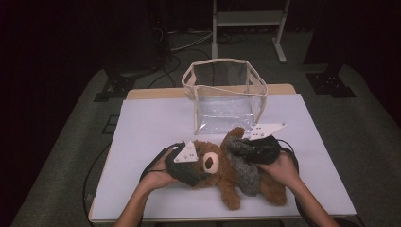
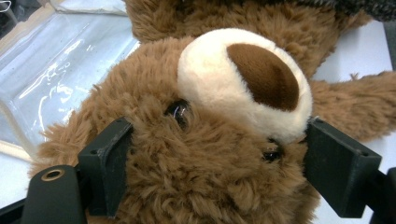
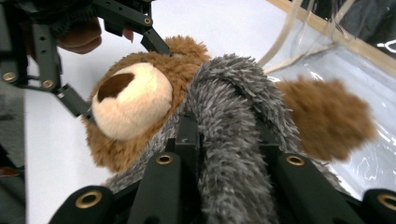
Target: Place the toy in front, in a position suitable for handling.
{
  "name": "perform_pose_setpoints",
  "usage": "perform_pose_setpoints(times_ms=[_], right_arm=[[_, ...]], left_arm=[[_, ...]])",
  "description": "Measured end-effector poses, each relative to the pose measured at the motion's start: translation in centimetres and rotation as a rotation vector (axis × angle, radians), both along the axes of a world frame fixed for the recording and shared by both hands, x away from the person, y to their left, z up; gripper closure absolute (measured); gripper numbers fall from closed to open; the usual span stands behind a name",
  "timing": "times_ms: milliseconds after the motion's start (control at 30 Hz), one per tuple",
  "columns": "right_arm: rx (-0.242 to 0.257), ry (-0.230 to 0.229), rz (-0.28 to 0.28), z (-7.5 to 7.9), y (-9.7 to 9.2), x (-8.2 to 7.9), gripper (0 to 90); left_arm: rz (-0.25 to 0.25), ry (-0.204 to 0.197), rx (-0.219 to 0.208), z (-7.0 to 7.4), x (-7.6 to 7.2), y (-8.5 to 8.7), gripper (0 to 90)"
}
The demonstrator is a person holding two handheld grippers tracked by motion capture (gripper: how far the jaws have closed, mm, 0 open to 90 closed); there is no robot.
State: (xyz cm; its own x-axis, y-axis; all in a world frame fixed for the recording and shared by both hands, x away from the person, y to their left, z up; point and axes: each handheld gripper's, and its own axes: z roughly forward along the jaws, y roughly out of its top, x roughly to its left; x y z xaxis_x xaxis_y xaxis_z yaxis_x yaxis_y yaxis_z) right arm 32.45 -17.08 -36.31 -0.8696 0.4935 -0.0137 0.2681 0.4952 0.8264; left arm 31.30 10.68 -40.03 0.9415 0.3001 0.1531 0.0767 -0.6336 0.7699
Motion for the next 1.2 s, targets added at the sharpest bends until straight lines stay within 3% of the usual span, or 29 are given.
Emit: perform_pose_setpoints(times_ms=[167, 400, 500, 667, 833, 1000, 1100, 1200], right_arm=[[0.011, -0.015, -0.042, -0.2, -1.3, 0.1, 70.6], [0.063, 0.043, -0.135, -1.1, -5.6, 0.6, 70.4], [0.084, 0.065, -0.14, -1.3, -6.3, 0.6, 70.6], [0.085, 0.061, -0.112, -0.7, -5.3, 0.4, 70.8], [0.055, 0.043, -0.038, 0.2, -2.2, 0.5, 70.8], [-0.047, 0.011, 0.031, 0.1, 1.8, 0.6, 70.6], [-0.056, 0.003, 0.017, 0.1, 1.6, 0.8, 70.7], [-0.043, 0.004, -0.02, -0.1, -0.2, 1.1, 70.6]], left_arm=[[-0.001, 0.008, -0.016, -0.2, 0.1, 0.3, 17.4], [-0.013, 0.005, -0.025, 0.1, 0.2, 0.7, 17.4], [-0.018, 0.008, -0.048, 0.7, 0.3, 1.0, 17.4], [-0.026, 0.027, -0.064, 0.3, 0.4, 0.9, 22.1], [-0.032, 0.028, -0.05, 0.3, 0.2, 0.5, 22.5], [-0.036, 0.024, -0.03, 0.2, 0.0, 0.5, 22.5], [-0.039, 0.019, -0.023, 0.2, 0.0, 0.6, 22.6], [-0.04, 0.019, -0.022, 0.2, -0.1, 0.6, 22.8]])
